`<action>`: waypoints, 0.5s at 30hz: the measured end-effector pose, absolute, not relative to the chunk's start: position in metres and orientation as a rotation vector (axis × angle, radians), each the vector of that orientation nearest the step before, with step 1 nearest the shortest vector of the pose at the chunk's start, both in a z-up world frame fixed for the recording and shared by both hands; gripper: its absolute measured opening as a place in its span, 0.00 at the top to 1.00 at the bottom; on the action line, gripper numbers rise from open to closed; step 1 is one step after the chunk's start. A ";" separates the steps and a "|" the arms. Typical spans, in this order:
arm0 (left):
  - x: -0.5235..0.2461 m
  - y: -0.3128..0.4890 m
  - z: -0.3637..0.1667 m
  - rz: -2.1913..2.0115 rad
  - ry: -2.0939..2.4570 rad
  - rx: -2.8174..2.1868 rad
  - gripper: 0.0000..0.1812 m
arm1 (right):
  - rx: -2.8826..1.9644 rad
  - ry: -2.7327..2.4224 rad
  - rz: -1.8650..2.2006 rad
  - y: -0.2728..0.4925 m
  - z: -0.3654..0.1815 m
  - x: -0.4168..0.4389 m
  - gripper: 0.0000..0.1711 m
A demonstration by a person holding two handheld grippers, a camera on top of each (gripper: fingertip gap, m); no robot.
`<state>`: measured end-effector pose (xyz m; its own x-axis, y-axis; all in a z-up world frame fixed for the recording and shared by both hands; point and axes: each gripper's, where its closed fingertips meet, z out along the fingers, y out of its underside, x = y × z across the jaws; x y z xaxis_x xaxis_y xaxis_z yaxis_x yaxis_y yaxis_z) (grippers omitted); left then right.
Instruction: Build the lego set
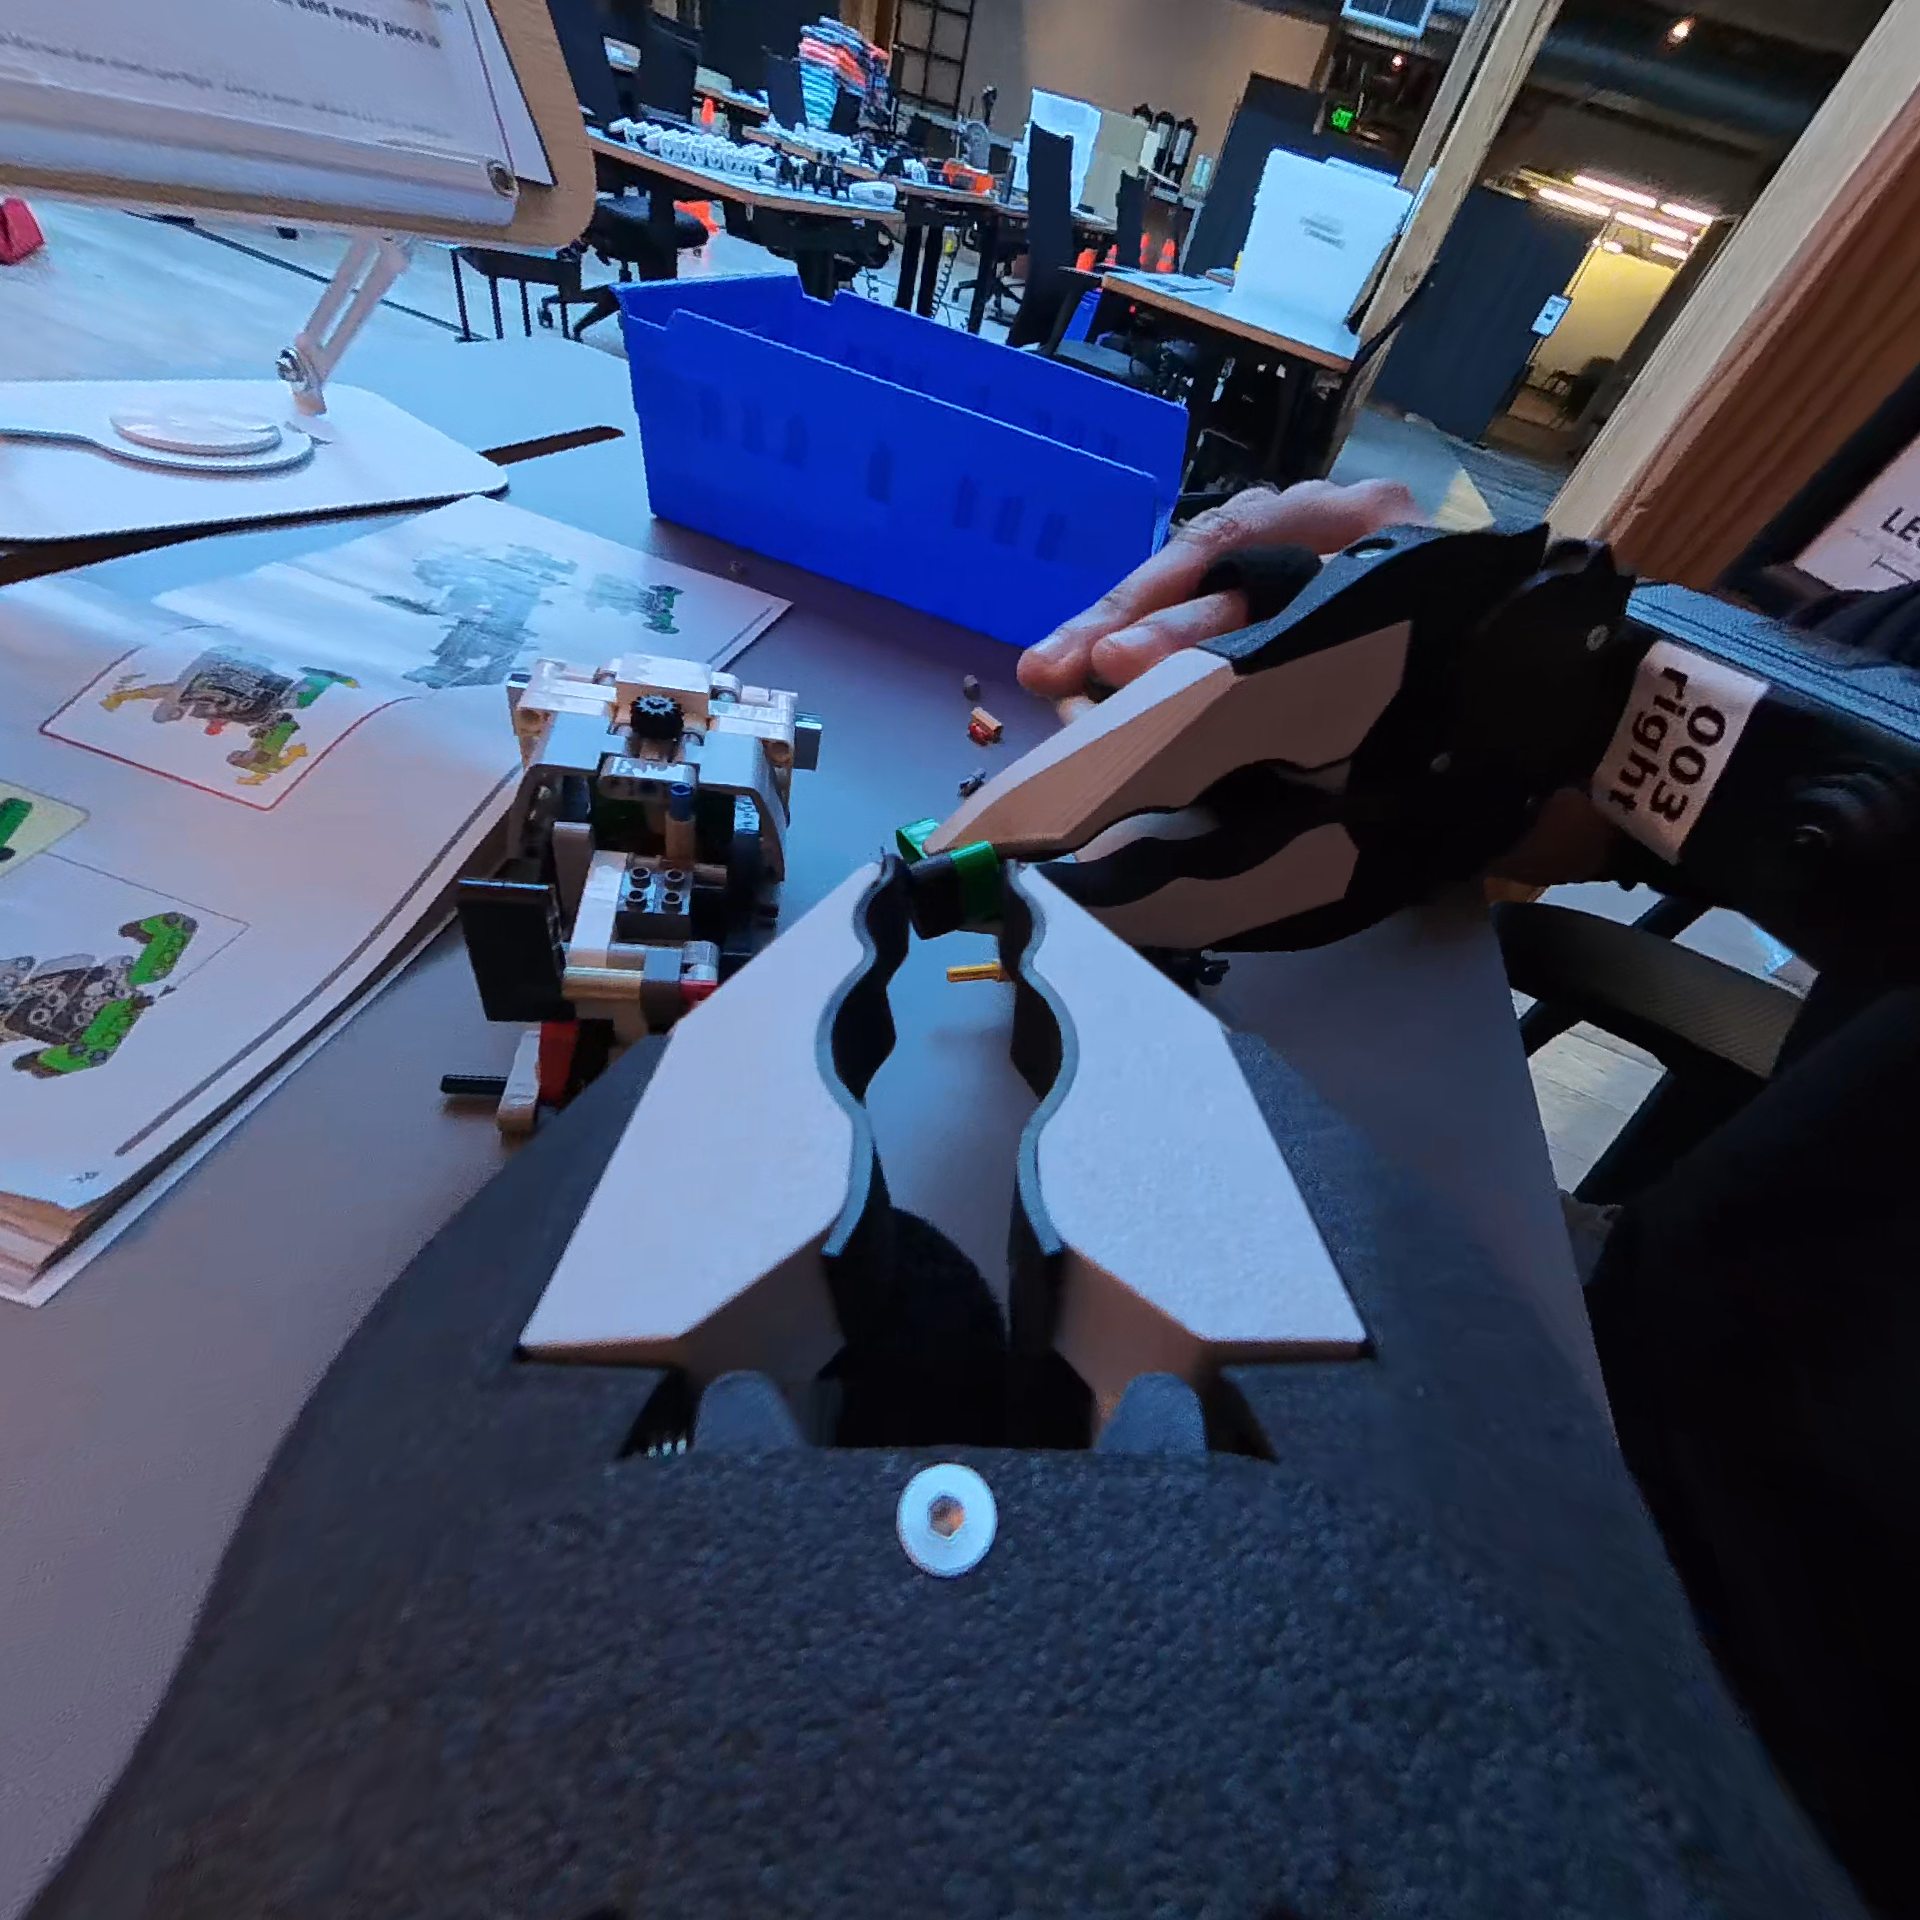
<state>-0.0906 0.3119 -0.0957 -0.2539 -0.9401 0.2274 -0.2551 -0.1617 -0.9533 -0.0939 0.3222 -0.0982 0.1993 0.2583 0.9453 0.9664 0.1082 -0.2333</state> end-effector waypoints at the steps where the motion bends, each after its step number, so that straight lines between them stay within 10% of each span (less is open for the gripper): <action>1: -0.091 0.312 -0.096 -1.450 1.507 -1.388 0.92 | -1.371 -1.281 -0.827 0.322 -0.098 -0.094 0.96; 9: -0.098 0.336 -0.087 -1.344 1.493 -1.389 0.92 | -1.535 -1.118 -0.434 0.313 -0.085 -0.097 0.80; 15: -0.114 0.399 -0.069 -1.346 1.319 -1.401 0.93 | -1.645 -0.838 -0.227 0.308 -0.066 -0.032 0.90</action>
